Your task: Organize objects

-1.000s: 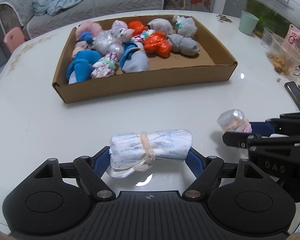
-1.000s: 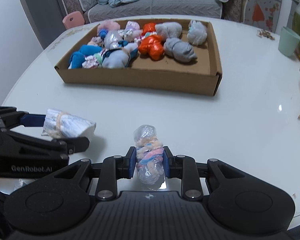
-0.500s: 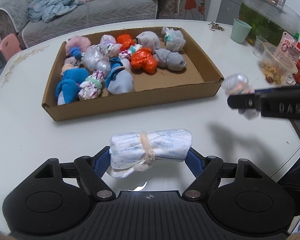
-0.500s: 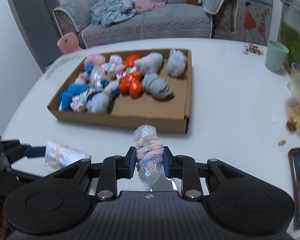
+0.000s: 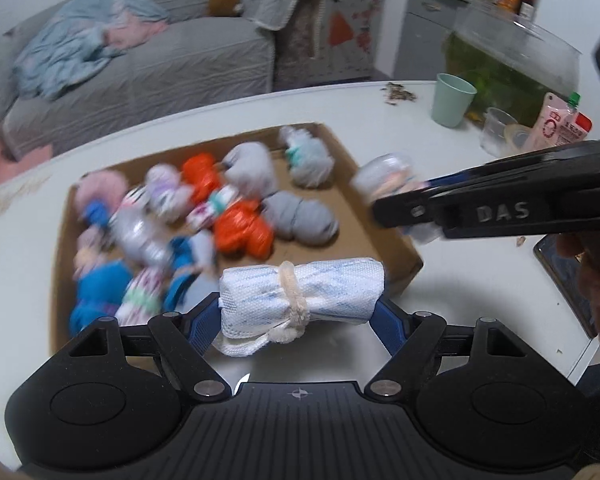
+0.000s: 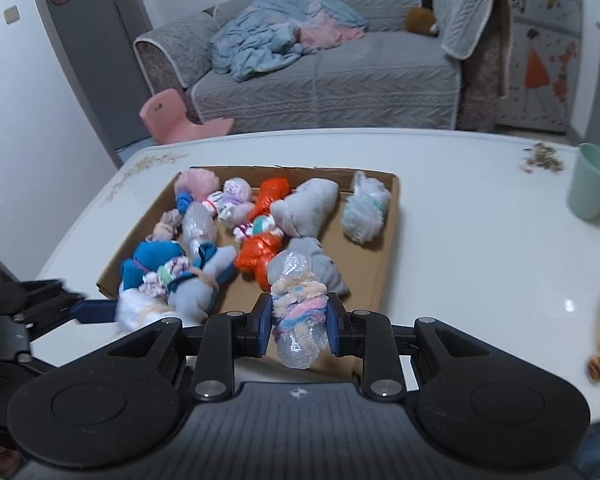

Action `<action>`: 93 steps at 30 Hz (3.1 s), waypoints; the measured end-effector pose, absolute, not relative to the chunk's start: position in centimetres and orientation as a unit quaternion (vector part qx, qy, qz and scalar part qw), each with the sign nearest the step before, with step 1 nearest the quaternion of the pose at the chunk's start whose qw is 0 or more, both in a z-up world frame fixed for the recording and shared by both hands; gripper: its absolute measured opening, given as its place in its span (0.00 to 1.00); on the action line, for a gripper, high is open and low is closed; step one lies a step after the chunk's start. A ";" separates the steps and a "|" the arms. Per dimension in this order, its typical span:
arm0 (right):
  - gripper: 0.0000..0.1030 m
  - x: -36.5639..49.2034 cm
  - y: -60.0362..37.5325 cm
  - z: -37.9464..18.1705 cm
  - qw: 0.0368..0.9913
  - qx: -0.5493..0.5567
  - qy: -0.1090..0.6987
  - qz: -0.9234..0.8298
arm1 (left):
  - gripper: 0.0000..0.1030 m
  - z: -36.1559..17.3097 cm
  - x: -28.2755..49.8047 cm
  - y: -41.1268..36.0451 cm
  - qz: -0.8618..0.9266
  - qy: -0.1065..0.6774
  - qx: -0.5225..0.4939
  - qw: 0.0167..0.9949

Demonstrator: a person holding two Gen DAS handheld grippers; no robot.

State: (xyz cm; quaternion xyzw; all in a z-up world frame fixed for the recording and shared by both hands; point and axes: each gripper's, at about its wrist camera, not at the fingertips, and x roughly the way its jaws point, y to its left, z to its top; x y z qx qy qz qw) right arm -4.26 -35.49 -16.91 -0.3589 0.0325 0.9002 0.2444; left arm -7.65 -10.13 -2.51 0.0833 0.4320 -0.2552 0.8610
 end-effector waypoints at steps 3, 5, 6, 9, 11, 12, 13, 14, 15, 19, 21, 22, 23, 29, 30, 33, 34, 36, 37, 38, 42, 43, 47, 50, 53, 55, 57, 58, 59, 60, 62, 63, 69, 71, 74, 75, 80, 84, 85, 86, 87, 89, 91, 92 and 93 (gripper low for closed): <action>0.24 -5.3 -33.6 -17.4 0.220 -0.369 0.069 0.900 | 0.79 -3.8 -6.0 -11.0 -0.271 0.431 0.097 0.855; 0.24 -6.1 -32.6 -17.9 0.212 -0.379 0.087 0.896 | 0.79 -4.9 -4.8 -11.2 -0.265 0.438 0.100 0.853; 0.24 -6.4 -32.2 -18.2 0.213 -0.384 0.090 0.894 | 0.79 -5.4 -4.2 -11.2 -0.262 0.445 0.095 0.851; 0.24 -7.1 -31.3 -18.6 0.213 -0.397 0.096 0.887 | 0.79 -7.0 -3.1 -11.2 -0.249 0.464 0.084 0.846; 0.24 -7.4 -30.8 -19.1 0.209 -0.410 0.104 0.881 | 0.79 -7.8 -2.8 -11.3 -0.250 0.468 0.079 0.844; 0.24 -7.5 -30.7 -19.3 0.209 -0.414 0.106 0.880 | 0.79 -8.1 -2.6 -11.4 -0.249 0.472 0.078 0.842; 0.24 -7.6 -30.6 -19.6 0.209 -0.420 0.105 0.877 | 0.79 -8.4 -2.5 -11.4 -0.248 0.476 0.072 0.841; 0.24 -7.8 -30.7 -19.8 0.207 -0.424 0.104 0.876 | 0.79 -8.7 -2.3 -11.5 -0.247 0.480 0.067 0.839; 0.24 -7.8 -30.7 -19.9 0.205 -0.426 0.102 0.875 | 0.79 -9.0 -2.2 -11.6 -0.245 0.483 0.067 0.838; 0.24 -8.4 -30.5 -20.5 0.209 -0.436 0.098 0.870 | 0.79 -9.8 -1.8 -11.6 -0.238 0.491 0.062 0.836; 0.24 -8.6 -30.1 -21.1 0.213 -0.447 0.101 0.863 | 0.79 -9.8 -1.7 -11.6 -0.235 0.494 0.058 0.835; 0.24 -8.8 -29.9 -21.4 0.215 -0.452 0.103 0.860 | 0.79 -9.8 -1.7 -11.6 -0.234 0.496 0.058 0.834; 0.25 -8.8 -29.9 -21.7 0.216 -0.456 0.101 0.857 | 0.79 -9.8 -1.7 -11.7 -0.232 0.496 0.058 0.835; 0.24 -9.1 -30.0 -21.7 0.232 -0.463 0.063 0.853 | 0.80 -9.9 -1.3 -11.6 -0.208 0.511 0.026 0.834; 0.24 -9.2 -30.2 -21.8 0.235 -0.464 0.052 0.852 | 0.80 -9.9 -1.2 -11.6 -0.206 0.512 0.024 0.833; 0.27 -9.3 -30.3 -21.7 0.237 -0.464 0.045 0.852 | 0.83 -10.0 -1.1 -11.6 -0.201 0.517 0.018 0.832; 0.28 -9.2 -30.3 -21.7 0.235 -0.463 0.049 0.853 | 0.83 -10.1 -1.1 -11.6 -0.199 0.520 0.014 0.830; 0.32 -9.1 -30.3 -21.6 0.233 -0.461 0.051 0.855 | 0.84 -10.2 -1.1 -11.7 -0.197 0.522 0.017 0.830; 0.35 -9.1 -30.4 -21.5 0.232 -0.460 0.051 0.855 | 0.84 -10.2 -1.2 -11.8 -0.197 0.523 0.017 0.829; 0.42 -9.2 -30.6 -21.5 0.228 -0.459 0.052 0.857 | 0.84 -10.2 -1.2 -11.7 -0.195 0.525 0.014 0.828; 0.59 -9.2 -31.2 -21.0 0.232 -0.450 0.038 0.862 | 0.86 -10.1 -1.2 -11.4 -0.193 0.532 -0.002 0.825; 0.59 -9.1 -31.1 -20.8 0.232 -0.447 0.042 0.863 | 0.87 -10.0 -1.3 -11.3 -0.194 0.534 -0.005 0.823; 0.62 -8.8 -31.0 -19.9 0.235 -0.431 0.051 0.870 | 0.93 -9.1 -1.7 -10.7 -0.191 0.543 -0.024 0.817; 0.67 -8.5 -31.2 -19.2 0.237 -0.418 0.057 0.875 | 0.98 -7.9 -2.5 -10.1 -0.187 0.545 -0.035 0.816; 0.71 -8.3 -31.6 -18.6 0.246 -0.403 0.060 0.880 | 0.99 -6.7 -3.3 -9.8 -0.188 0.544 -0.016 0.818; 0.73 -8.2 -32.1 -18.5 0.252 -0.396 0.059 0.881 | 0.99 -5.7 -3.6 -9.3 -0.179 0.542 -0.008 0.821; 0.75 -8.2 -32.6 -18.4 0.255 -0.388 0.055 0.884 | 0.99 -4.5 -3.7 -8.4 -0.167 0.536 -0.007 0.828; 0.76 -8.3 -32.7 -18.3 0.258 -0.385 0.054 0.885 | 0.99 -3.7 -3.9 -7.8 -0.155 0.528 -0.001 0.835; 0.76 -8.3 -32.8 -18.3 0.260 -0.382 0.055 0.885 | 0.99 -2.9 -4.1 -7.4 -0.141 0.518 0.008 0.844; 0.77 -8.3 -32.9 -18.3 0.262 -0.379 0.059 0.886 | 0.99 -2.2 -4.2 -7.1 -0.126 0.507 0.025 0.852; 0.78 -8.2 -33.3 -18.4 0.268 -0.373 0.066 0.886 | 0.99 -0.8 -4.6 -6.4 -0.085 0.486 0.077 0.866; 0.79 -8.2 -33.5 -18.4 0.272 -0.372 0.070 0.885 | 0.99 -0.3 -4.8 -6.2 -0.079 0.478 0.098 0.869; 0.90 -8.6 -35.7 -18.9 0.283 -0.355 0.086 0.887 | 0.99 0.7 -4.5 -3.9 -0.092 0.471 0.078 0.874; 0.92 -8.9 -36.2 -19.1 0.284 -0.352 0.089 0.887 | 0.99 0.2 -4.2 -3.4 -0.087 0.474 0.077 0.873; 0.96 -9.8 -36.9 -19.5 0.283 -0.362 0.067 0.886 | 0.99 -0.5 -3.9 -2.6 -0.089 0.480 0.067 0.870; 0.96 -10.2 -37.1 -19.7 0.283 -0.367 0.056 0.884 | 0.99 -0.7 -3.7 -2.4 -0.089 0.480 0.066 0.870; 0.96 -10.9 -37.2 -19.9 0.278 -0.379 0.042 0.882 | 0.99 -1.4 -3.7 -1.1 -0.077 0.481 0.056 0.872; 0.97 -11.3 -37.5 -20.0 0.275 -0.384 0.027 0.881 | 0.99 -1.5 -3.6 -0.7 -0.072 0.479 0.055 0.873; 0.97 -11.3 -37.6 -20.0 0.273 -0.385 0.027 0.881 | 0.99 -1.5 -3.5 -0.6 -0.071 0.479 0.054 0.873; 0.97 -11.3 -37.6 -20.1 0.273 -0.385 0.026 0.881 | 0.99 -1.5 -3.5 -0.7 -0.072 0.478 0.053 0.874; 0.97 -11.3 -37.5 -20.1 0.273 -0.386 0.027 0.881 | 0.99 -1.4 -3.5 -0.8 -0.077 0.478 0.051 0.873; 0.97 -11.3 -37.5 -20.1 0.272 -0.387 0.027 0.881 | 0.99 -1.3 -3.6 -1.1 -0.081 0.475 0.051 0.875; 0.97 -11.3 -37.6 -20.2 0.271 -0.388 0.027 0.881 | 0.99 -1.2 -3.8 -1.4 -0.086 0.472 0.052 0.876; 0.97 -11.3 -37.6 -20.2 0.271 -0.388 0.027 0.880 | 0.99 -1.2 -3.8 -1.5 -0.087 0.471 0.053 0.876; 0.97 -11.3 -37.6 -20.2 0.270 -0.389 0.026 0.880 | 0.99 -1.2 -3.8 -1.5 -0.091 0.471 0.052 0.876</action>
